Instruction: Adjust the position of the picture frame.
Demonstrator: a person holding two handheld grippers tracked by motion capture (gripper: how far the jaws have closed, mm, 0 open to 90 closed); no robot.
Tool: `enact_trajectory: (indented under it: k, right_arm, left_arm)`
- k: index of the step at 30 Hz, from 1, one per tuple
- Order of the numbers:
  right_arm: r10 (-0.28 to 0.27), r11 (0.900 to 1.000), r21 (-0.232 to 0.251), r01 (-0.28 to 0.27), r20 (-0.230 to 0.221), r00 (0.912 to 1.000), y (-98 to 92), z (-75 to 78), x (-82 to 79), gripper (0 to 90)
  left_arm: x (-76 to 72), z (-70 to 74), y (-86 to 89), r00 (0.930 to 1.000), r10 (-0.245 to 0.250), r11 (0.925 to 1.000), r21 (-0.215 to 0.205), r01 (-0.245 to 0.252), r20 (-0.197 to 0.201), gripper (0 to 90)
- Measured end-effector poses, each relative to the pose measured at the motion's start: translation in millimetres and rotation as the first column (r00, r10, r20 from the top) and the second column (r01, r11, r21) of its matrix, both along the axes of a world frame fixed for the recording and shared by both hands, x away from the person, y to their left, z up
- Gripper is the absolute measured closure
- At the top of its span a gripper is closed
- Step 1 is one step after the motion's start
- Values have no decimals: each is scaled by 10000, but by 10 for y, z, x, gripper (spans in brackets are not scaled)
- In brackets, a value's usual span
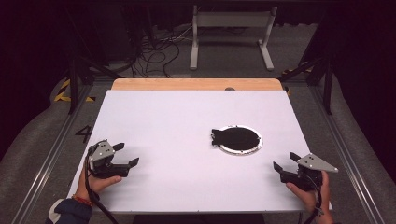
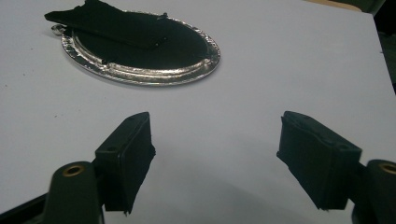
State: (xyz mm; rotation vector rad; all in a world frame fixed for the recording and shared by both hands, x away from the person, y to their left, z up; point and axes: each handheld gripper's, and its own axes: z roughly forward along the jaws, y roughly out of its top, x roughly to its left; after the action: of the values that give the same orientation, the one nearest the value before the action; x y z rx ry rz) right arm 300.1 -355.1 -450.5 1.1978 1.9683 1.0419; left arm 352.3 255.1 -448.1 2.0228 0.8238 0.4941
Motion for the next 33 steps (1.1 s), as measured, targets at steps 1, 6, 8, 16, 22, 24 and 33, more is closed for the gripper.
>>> enact_trajectory:
  k: [1,6,8,16,22,24,33]
  right_arm:
    - [-38,10000,-34,38,-56,10000,3,-4,9,282]
    - [-403,9991,142,411,-528,9978,-4,0,115,425]
    - [-519,9985,159,531,-684,9963,-5,5,171,521]
    - [-388,9991,125,405,-1168,9924,60,-20,404,648]
    - [-678,9957,510,770,-1620,9845,73,-21,641,738]
    - [-760,9945,575,872,-1745,9817,89,-25,706,766]
    - [-509,9974,399,608,-2141,9755,243,-40,895,796]
  left_arm:
    - [13,2,-22,9999,-139,9999,-64,139,10,222]
    - [99,42,-130,9990,-445,9990,97,445,11,349]
    - [139,50,-158,9978,-659,9978,6,659,-71,420]
    - [241,69,-254,9885,-1503,9884,206,1506,-179,748]
    - [295,57,-282,9881,-1511,9881,257,1518,-281,870]
    - [329,51,-293,9882,-1507,9878,347,1516,-282,899]
    - [458,-17,-358,9881,-1446,9887,329,1464,-518,900]
